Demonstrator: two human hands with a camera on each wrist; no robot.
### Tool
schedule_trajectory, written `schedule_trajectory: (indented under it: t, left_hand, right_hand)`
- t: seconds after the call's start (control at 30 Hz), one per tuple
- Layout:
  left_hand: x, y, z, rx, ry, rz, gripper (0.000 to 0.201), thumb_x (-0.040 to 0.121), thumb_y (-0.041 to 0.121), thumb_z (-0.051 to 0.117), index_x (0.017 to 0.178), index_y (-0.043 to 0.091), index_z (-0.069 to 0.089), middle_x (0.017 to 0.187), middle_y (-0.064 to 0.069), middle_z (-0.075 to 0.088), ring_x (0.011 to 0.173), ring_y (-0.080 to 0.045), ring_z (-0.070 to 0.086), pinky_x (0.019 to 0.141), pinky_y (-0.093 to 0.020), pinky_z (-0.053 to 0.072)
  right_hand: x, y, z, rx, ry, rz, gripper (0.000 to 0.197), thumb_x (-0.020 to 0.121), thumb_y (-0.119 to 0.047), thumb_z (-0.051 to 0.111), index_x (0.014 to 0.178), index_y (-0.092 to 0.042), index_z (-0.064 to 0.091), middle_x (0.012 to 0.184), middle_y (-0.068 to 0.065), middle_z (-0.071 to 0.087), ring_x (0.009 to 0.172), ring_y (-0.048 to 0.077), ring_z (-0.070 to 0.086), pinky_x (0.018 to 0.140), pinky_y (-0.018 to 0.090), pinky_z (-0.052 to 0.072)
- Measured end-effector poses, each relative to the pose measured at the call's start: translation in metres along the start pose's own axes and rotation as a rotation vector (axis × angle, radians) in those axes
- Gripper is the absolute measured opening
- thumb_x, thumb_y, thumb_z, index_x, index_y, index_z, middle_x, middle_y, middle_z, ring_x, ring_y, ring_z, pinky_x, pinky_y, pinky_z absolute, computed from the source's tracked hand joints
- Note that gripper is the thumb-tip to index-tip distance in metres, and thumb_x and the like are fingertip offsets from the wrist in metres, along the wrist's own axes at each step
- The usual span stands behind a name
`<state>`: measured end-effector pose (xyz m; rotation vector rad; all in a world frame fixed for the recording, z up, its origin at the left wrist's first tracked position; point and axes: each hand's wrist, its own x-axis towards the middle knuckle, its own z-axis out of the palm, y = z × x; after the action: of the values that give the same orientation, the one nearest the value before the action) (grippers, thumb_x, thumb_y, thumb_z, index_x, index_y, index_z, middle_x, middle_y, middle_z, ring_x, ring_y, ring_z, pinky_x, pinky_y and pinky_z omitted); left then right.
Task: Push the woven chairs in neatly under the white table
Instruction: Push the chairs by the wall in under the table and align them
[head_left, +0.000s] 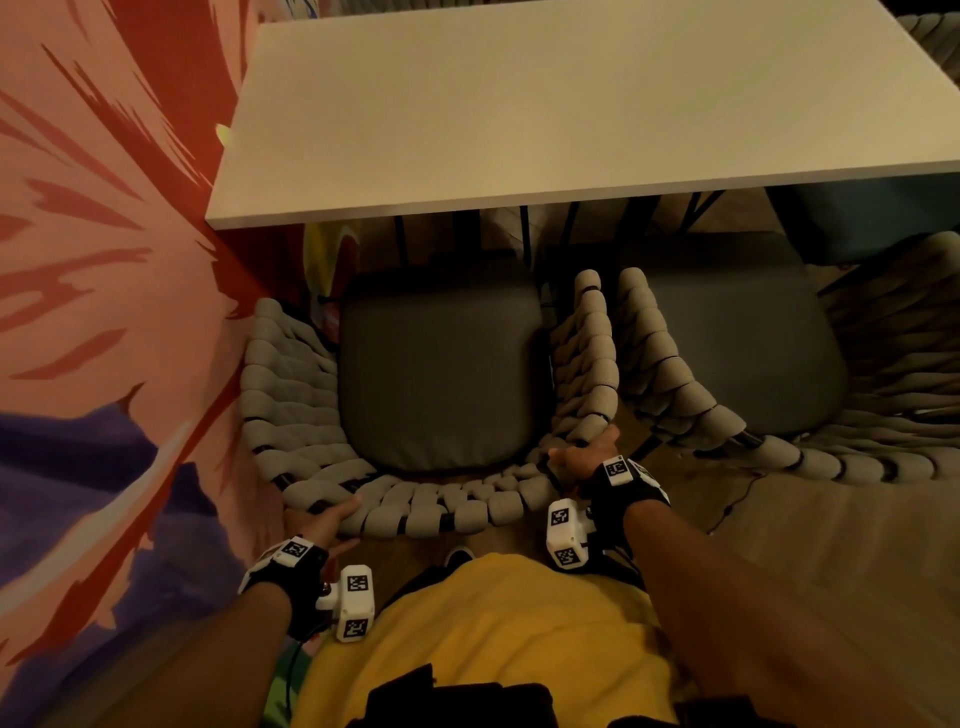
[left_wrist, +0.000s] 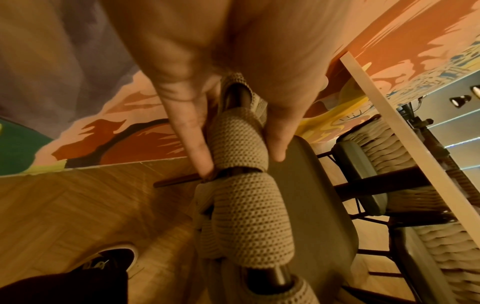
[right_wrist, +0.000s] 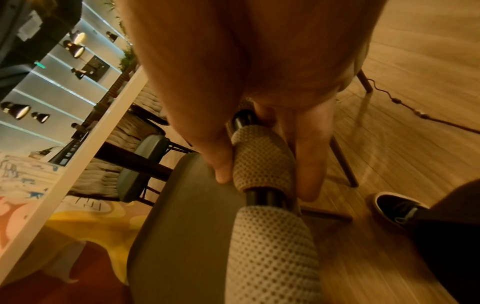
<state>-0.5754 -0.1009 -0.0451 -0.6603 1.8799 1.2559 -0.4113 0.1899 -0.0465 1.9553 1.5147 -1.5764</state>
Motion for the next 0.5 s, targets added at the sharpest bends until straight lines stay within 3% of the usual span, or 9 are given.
schedule_trajectory:
  t: [0.13, 0.23, 0.3, 0.37, 0.43, 0.5]
  left_hand:
    - [0.01, -0.002, -0.004, 0.078, 0.111, 0.004, 0.062, 0.08, 0.01, 0.074, 0.135, 0.006, 0.046, 0.127, -0.013, 0.055, 0.116, -0.038, 0.055, 0.087, -0.045, 0.052]
    - [0.007, 0.0, -0.001, 0.281, 0.189, -0.016, 0.105, 0.049, 0.049, 0.081, 0.139, 0.01, 0.043, 0.13, -0.015, 0.058, 0.094, -0.034, 0.062, 0.084, -0.044, 0.053]
    - [0.008, 0.002, 0.006, 0.509, 0.317, 0.009, 0.111, 0.052, 0.058, 0.078, 0.143, 0.011, 0.036, 0.136, -0.017, 0.052, 0.111, -0.038, 0.057, 0.097, -0.048, 0.047]
    - [-0.009, 0.01, 0.029, 0.634, 0.462, 0.156, 0.108, 0.065, 0.05, 0.078, 0.149, 0.011, 0.021, 0.149, -0.018, 0.035, 0.132, -0.039, 0.041, 0.109, -0.049, 0.036]
    - [-0.03, 0.017, 0.064, 0.679, 0.471, 0.305, 0.101, 0.07, 0.047, 0.076, 0.149, 0.014, 0.023, 0.155, -0.017, 0.024, 0.14, -0.038, 0.028, 0.113, -0.052, 0.029]
    - [-0.046, 0.018, 0.109, 0.701, 0.364, 0.446, 0.083, 0.076, 0.043, 0.074, 0.144, 0.017, 0.036, 0.155, -0.015, 0.023, 0.143, -0.035, 0.022, 0.115, -0.051, 0.026]
  right_hand:
    - [0.005, -0.004, -0.009, -0.046, -0.044, -0.028, 0.09, 0.075, -0.03, 0.078, 0.145, -0.018, 0.022, 0.134, 0.019, 0.047, 0.108, 0.041, 0.057, 0.075, 0.052, 0.058]
    - [0.01, -0.009, -0.036, -0.041, -0.037, -0.012, 0.092, 0.079, -0.047, 0.071, 0.148, -0.013, 0.021, 0.138, 0.018, 0.046, 0.09, 0.036, 0.062, 0.055, 0.036, 0.053]
    - [0.014, -0.005, -0.065, 0.033, -0.022, -0.008, 0.097, 0.073, -0.065, 0.066, 0.145, -0.012, 0.029, 0.125, 0.016, 0.053, 0.079, 0.031, 0.06, 0.066, 0.04, 0.056]
    - [0.025, 0.008, -0.101, 0.174, -0.016, 0.058, 0.103, 0.063, -0.078, 0.062, 0.14, -0.014, 0.039, 0.11, 0.014, 0.059, 0.085, 0.033, 0.061, 0.081, 0.048, 0.053]
    - [0.037, 0.034, -0.143, 0.332, -0.025, 0.131, 0.102, 0.061, -0.084, 0.058, 0.139, -0.021, 0.04, 0.115, 0.014, 0.057, 0.084, 0.035, 0.058, 0.075, 0.048, 0.051]
    - [0.054, 0.063, -0.183, 0.507, -0.034, 0.18, 0.098, 0.053, -0.087, 0.061, 0.127, -0.024, 0.048, 0.116, 0.014, 0.06, 0.086, 0.036, 0.063, 0.072, 0.05, 0.053]
